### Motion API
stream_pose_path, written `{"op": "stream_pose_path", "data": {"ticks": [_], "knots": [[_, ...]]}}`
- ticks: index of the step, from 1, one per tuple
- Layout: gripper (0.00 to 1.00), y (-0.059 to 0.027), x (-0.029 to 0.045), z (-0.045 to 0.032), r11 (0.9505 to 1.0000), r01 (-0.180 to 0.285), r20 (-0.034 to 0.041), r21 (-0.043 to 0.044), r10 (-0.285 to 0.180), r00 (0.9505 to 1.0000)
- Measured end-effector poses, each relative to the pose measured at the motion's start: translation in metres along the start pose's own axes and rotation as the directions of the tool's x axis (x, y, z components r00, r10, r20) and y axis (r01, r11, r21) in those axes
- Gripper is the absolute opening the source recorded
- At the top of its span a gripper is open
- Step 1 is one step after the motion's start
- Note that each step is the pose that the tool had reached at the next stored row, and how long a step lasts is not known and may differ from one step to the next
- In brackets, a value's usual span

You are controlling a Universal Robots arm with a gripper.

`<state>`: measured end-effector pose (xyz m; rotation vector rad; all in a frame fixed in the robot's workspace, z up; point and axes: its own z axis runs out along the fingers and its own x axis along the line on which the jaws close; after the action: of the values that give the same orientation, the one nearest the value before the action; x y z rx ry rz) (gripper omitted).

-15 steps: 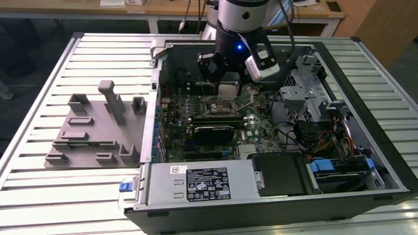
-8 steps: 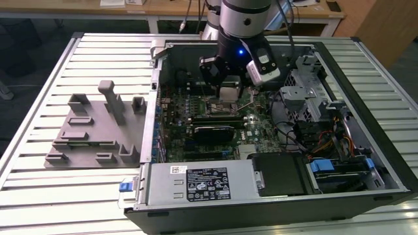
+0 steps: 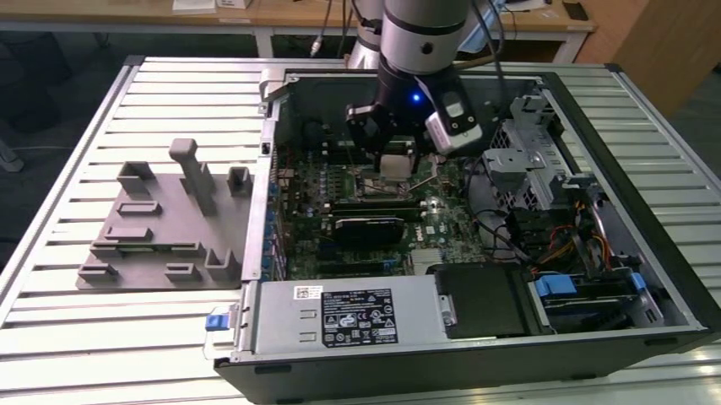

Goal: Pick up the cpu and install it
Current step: 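Pick up the cpu and move it towards the insertion slot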

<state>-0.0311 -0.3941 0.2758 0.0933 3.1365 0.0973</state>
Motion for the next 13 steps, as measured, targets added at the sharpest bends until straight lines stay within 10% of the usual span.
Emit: {"op": "stream_pose_path", "data": {"ticks": [13], "knots": [[0.54,0.0219,0.0014,0.0136,0.9999,0.015,-0.0009,-0.0003,-0.015,0.9999]]}}
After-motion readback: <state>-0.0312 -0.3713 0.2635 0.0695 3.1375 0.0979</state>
